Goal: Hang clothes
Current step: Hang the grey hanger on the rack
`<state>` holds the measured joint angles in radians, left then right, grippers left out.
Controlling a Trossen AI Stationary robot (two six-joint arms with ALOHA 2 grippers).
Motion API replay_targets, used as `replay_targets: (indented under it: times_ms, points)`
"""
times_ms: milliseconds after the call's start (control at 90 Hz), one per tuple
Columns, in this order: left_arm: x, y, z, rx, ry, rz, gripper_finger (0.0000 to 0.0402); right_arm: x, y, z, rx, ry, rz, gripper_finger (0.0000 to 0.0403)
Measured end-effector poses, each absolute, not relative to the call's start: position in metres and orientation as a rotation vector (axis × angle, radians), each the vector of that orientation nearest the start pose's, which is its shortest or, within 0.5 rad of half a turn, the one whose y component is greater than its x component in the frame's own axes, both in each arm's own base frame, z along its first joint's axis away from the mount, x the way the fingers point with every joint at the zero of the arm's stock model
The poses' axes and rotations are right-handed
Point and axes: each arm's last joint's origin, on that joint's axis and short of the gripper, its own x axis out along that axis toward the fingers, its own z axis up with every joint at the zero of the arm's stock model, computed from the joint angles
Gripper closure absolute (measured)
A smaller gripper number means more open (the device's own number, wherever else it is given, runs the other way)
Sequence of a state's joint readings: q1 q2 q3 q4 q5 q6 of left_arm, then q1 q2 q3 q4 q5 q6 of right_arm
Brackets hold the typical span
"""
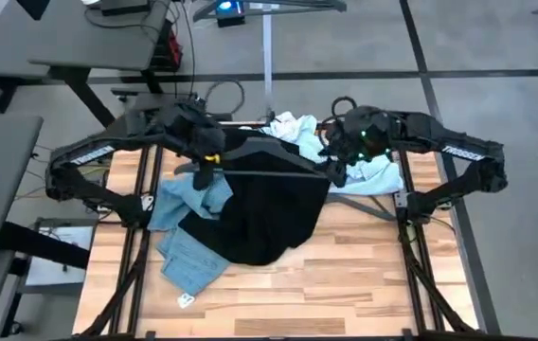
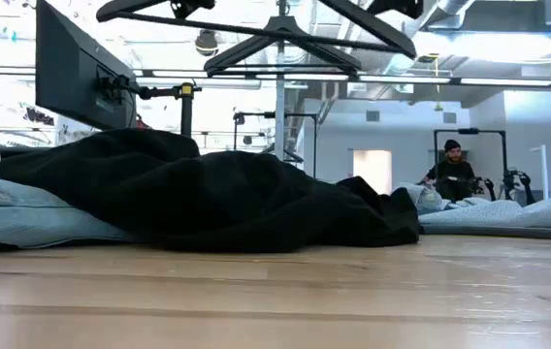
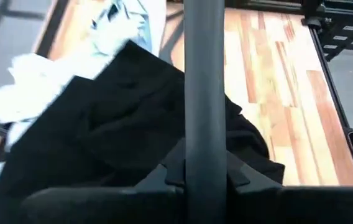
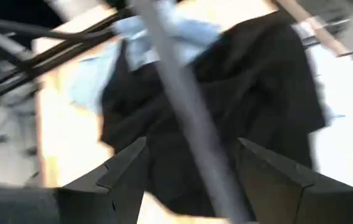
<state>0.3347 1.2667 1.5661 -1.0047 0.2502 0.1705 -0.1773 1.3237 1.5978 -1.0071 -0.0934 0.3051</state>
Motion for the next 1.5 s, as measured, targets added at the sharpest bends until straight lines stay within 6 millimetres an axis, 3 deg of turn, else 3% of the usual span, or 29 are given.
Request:
replay_targets:
  times_ms: [156, 422, 500, 633, 678, 1133, 1378, 1500]
  points:
    - [0.203, 0.073, 0.431, -0.055, 0.624, -0.038, 0.0392, 0.244, -0.050, 0.418, 0.375, 0.703, -0.210, 0.0180]
    - [0.199, 0.077, 0.430, -0.030, 0.632, -0.050, 0.0392, 0.256, -0.058, 0.413, 0.320, 0.698, -0.202, 0.0192]
    - [0.201, 0.078, 0.430, -0.026, 0.634, -0.051, 0.0392, 0.260, -0.059, 0.411, 0.332, 0.705, -0.181, 0.0231]
    - [0.200, 0.081, 0.429, -0.027, 0.637, -0.039, 0.0392, 0.260, -0.065, 0.408, 0.309, 0.722, -0.169, 0.0356]
    - [0.200, 0.083, 0.429, -0.030, 0.637, -0.030, 0.0392, 0.259, -0.067, 0.410, 0.288, 0.707, -0.153, 0.0376]
    - [0.206, 0.126, 0.418, -0.145, 0.670, 0.255, 0.0303, 0.248, -0.110, 0.416, 0.278, 0.611, -0.127, 0.0386]
    - [0.200, 0.137, 0.416, -0.055, 0.730, 0.388, 0.0296, 0.238, -0.133, 0.412, 0.283, 0.627, -0.190, 0.0401]
    - [0.198, 0.139, 0.415, -0.057, 0.737, 0.399, 0.0296, 0.236, -0.134, 0.412, 0.301, 0.632, -0.182, 0.0396]
